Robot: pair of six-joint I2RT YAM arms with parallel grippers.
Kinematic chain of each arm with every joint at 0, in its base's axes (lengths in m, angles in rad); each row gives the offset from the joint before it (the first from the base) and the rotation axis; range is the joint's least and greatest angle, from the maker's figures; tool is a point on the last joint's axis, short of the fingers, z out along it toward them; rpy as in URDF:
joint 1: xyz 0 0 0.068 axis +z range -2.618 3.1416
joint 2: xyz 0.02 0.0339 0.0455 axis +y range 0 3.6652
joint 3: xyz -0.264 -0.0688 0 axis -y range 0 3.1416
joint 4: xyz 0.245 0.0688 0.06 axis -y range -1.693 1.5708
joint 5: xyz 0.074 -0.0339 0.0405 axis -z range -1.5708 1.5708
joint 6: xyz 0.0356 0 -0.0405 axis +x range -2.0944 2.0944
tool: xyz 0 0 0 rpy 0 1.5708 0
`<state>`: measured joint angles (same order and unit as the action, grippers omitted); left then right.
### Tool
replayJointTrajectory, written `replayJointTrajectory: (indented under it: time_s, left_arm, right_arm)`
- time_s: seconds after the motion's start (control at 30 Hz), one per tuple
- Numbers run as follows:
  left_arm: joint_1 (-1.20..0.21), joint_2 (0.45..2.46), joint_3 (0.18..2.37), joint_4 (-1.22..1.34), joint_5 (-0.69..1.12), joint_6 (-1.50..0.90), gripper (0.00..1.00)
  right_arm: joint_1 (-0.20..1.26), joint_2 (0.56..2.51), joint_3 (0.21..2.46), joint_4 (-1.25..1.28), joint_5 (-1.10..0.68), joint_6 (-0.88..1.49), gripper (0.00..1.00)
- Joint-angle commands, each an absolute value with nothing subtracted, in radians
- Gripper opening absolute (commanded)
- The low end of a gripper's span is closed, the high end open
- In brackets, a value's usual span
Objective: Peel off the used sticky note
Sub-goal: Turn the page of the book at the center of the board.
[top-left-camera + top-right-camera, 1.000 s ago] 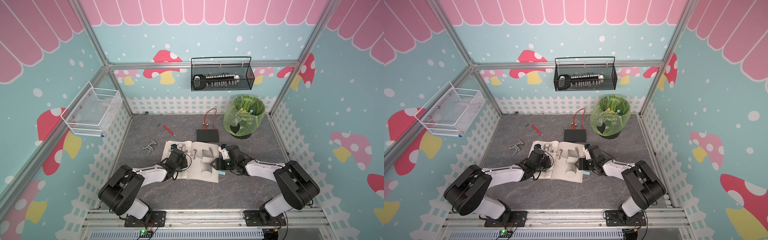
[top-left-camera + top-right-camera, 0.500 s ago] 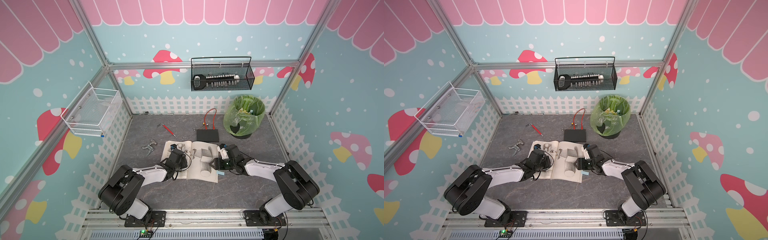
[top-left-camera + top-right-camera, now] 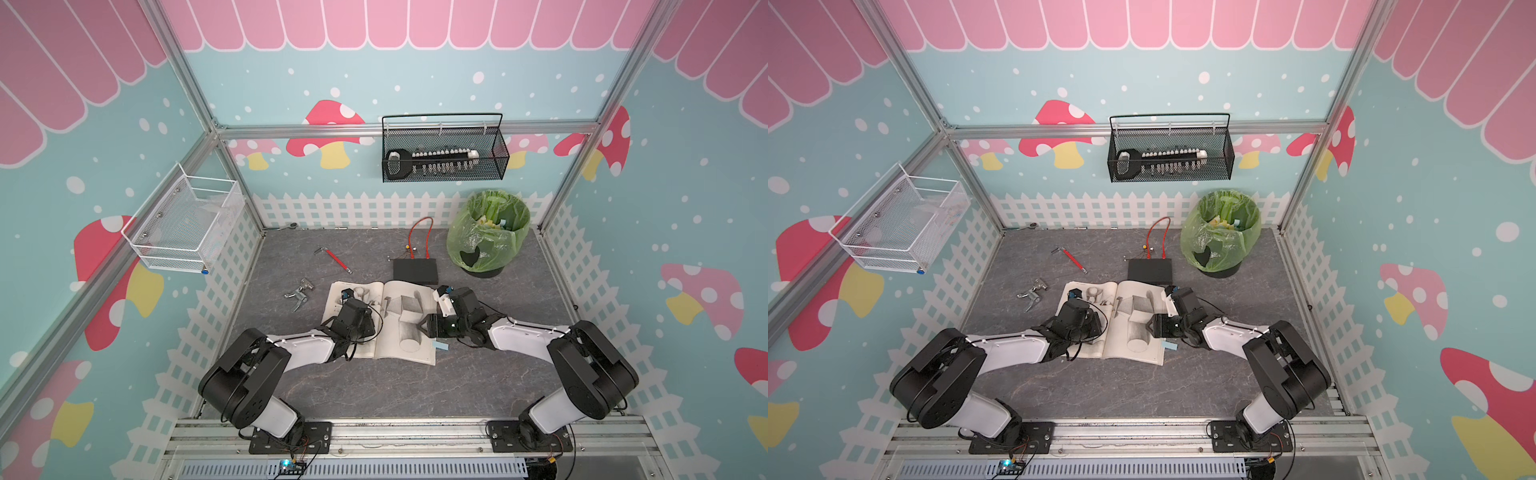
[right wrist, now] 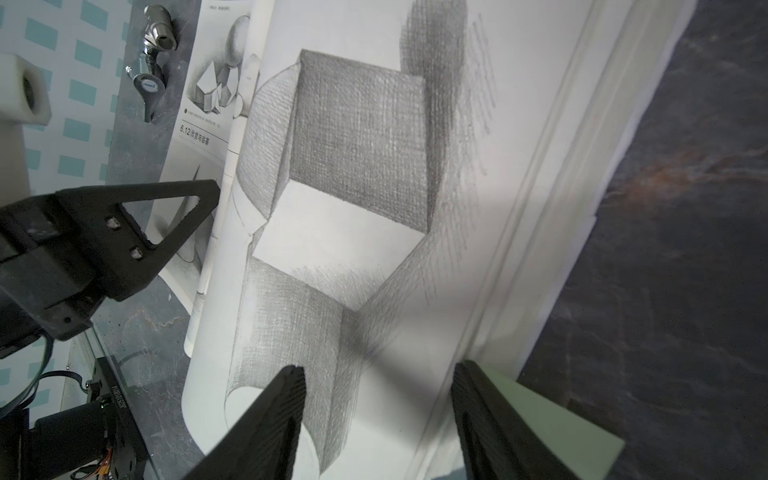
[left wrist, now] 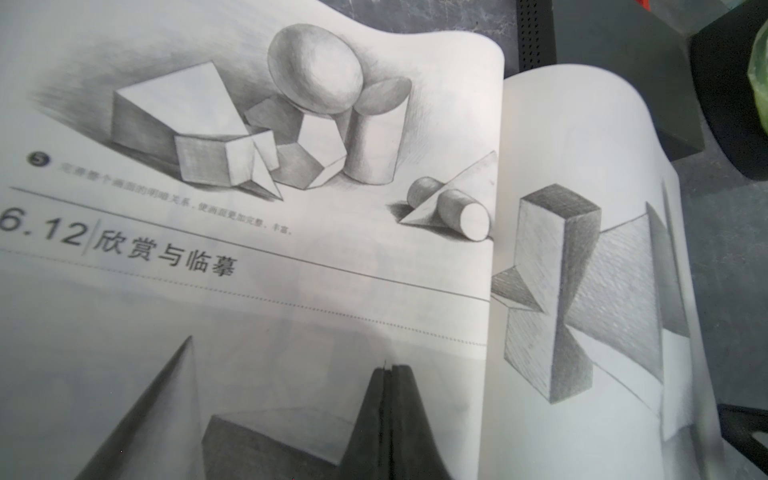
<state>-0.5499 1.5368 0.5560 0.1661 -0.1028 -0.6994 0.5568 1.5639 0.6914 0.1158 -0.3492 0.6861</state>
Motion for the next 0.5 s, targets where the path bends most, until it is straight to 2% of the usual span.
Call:
replayJointTrajectory:
  time_s: [0.0, 0.47]
  left_arm:
    - [-0.563, 1.580, 0.537, 0.081, -0.053, -0.701, 0.06]
    - [-0.565, 1.576, 0.544, 0.080, -0.051, -0.694, 0.06]
  right_arm:
    - [0.571, 1.590, 0.723, 0.122, -0.356, 0.680, 0.62]
    - [0.614, 1.687, 0.821, 0.169, -0.389, 0.691, 0.62]
